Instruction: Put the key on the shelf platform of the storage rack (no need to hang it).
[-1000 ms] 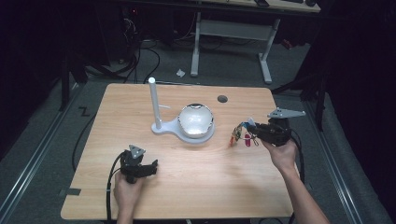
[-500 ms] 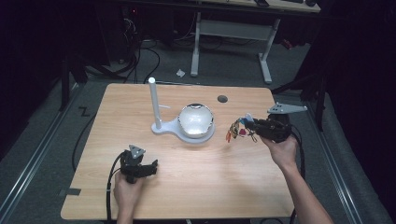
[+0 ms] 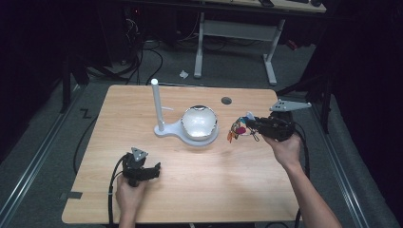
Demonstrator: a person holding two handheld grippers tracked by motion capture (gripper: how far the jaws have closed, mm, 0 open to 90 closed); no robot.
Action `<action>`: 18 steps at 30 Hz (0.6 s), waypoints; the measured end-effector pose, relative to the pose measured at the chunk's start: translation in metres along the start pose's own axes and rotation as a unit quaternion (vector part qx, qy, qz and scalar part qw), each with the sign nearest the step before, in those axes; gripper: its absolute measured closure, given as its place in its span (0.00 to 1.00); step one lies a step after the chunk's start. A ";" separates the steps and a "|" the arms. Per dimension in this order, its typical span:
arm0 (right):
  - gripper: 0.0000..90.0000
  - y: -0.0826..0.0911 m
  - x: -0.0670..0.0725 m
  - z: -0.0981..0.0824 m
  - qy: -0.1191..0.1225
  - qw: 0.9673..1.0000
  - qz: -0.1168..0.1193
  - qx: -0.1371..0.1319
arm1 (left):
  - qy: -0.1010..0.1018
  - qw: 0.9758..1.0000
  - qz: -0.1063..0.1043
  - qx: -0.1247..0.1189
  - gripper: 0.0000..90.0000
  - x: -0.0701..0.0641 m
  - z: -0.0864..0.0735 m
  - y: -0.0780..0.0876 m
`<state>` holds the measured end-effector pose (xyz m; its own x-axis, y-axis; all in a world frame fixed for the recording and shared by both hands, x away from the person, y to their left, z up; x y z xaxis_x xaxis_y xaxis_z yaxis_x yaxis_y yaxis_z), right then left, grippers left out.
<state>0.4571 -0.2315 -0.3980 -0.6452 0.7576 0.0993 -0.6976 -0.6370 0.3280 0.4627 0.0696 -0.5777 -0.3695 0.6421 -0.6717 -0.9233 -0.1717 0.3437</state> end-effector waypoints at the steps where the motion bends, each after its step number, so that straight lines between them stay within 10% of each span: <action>1: 0.90 -0.001 0.001 0.002 0.000 1.000 0.003 -0.001 | -0.001 1.000 0.000 0.000 0.17 0.000 0.000 0.000; 18: 0.90 -0.023 0.025 0.034 0.020 0.999 0.042 -0.010 | 0.000 1.000 0.000 0.000 0.17 0.000 0.000 0.000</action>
<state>0.4670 -0.1930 -0.3713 -0.7136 0.6950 0.0878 -0.6458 -0.7012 0.3019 0.4627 0.0696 -0.5778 -0.3691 0.6427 -0.6713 -0.9234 -0.1716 0.3435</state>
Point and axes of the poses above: each handheld gripper's, and its own axes: y roughly backward along the jaws, z roughly out of its top, x roughly to its left, the point moved 10 cm from there along -y, roughly forward along the jaws, and after that the axes turned 15 degrees about -x, right-handed, at the moved point
